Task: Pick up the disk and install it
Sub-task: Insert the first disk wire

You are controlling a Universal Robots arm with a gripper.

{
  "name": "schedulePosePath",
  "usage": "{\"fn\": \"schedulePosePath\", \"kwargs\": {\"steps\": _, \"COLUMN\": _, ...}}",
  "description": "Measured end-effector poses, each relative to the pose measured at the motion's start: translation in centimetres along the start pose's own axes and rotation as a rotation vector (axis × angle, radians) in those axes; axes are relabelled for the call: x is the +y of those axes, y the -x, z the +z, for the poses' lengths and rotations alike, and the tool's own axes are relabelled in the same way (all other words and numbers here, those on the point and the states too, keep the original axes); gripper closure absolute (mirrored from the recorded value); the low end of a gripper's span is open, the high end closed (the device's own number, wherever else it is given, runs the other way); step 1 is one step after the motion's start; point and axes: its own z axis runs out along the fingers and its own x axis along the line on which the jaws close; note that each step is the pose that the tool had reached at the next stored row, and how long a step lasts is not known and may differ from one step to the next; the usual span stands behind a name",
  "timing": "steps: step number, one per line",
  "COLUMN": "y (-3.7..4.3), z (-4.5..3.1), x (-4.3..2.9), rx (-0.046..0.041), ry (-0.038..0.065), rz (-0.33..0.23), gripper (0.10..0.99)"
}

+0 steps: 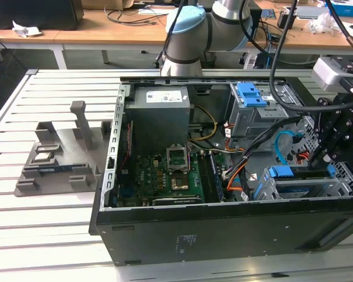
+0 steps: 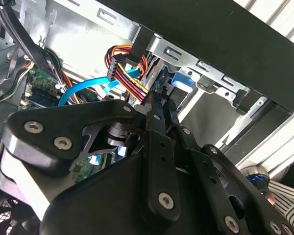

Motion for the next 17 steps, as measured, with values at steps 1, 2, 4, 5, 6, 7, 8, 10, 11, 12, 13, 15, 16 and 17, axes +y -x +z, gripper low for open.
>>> {"fn": "schedulePosePath", "kwargs": {"steps": 1, "y": 0.0, "z": 0.06, "x": 0.0, "rx": 0.0, "ry": 0.0, "rz": -0.001, "gripper": 0.914}}
{"fn": "schedulePosePath", "kwargs": {"steps": 2, "y": 0.0, "z": 0.1, "x": -0.01, "rx": 0.0001, "ry": 0.0, "rz": -0.001, "gripper": 0.914}}
{"fn": "schedulePosePath", "kwargs": {"steps": 4, "y": 0.0, "z": 0.15, "x": -0.01, "rx": 0.0004, "ry": 0.0, "rz": -0.001, "gripper": 0.914}}
{"fn": "schedulePosePath", "kwargs": {"steps": 5, "y": 0.0, "z": 0.16, "x": -0.01, "rx": 0.0004, "ry": 0.0, "rz": -0.001, "gripper": 0.914}}
{"fn": "schedulePosePath", "kwargs": {"steps": 6, "y": 0.0, "z": 0.19, "x": -0.02, "rx": 0.0002, "ry": 0.0, "rz": -0.001, "gripper": 0.914}}
{"fn": "schedulePosePath", "kwargs": {"steps": 7, "y": 0.01, "z": 0.21, "x": -0.04, "rx": 0.0001, "ry": 0.0, "rz": -0.001, "gripper": 0.914}}
{"fn": "schedulePosePath", "kwargs": {"steps": 8, "y": 0.01, "z": 0.28, "x": -0.22, "rx": 0.0004, "ry": 0.0, "rz": -0.001, "gripper": 0.914}}
{"fn": "schedulePosePath", "kwargs": {"steps": 10, "y": 0.02, "z": 0.58, "x": -0.24, "rx": 0.0004, "ry": 0.0, "rz": -0.001, "gripper": 0.914}}
{"fn": "schedulePosePath", "kwargs": {"steps": 11, "y": 0.02, "z": 0.71, "x": -0.24, "rx": 0.0003, "ry": 0.0, "rz": -0.001, "gripper": 0.914}}
{"fn": "schedulePosePath", "kwargs": {"steps": 12, "y": 0.02, "z": 0.74, "x": -0.24, "rx": 0.0001, "ry": 0.0, "rz": -0.001, "gripper": 0.914}}
{"fn": "schedulePosePath", "kwargs": {"steps": 13, "y": 0.03, "z": 0.75, "x": -0.24, "rx": 0.0002, "ry": 0.0, "rz": -0.001, "gripper": 0.914}}
{"fn": "schedulePosePath", "kwargs": {"steps": 15, "y": 0.03, "z": 0.86, "x": -0.25, "rx": -0.0007, "ry": 0.0, "rz": -0.001, "gripper": 0.839}}
{"fn": "schedulePosePath", "kwargs": {"steps": 16, "y": 0.03, "z": 0.8, "x": -0.25, "rx": -0.0001, "ry": 0.0, "rz": -0.001, "gripper": 0.839}}
{"fn": "schedulePosePath", "kwargs": {"steps": 17, "y": 0.04, "z": 0.61, "x": -0.23, "rx": -0.0003, "ry": 0.0, "rz": -0.001, "gripper": 0.839}}
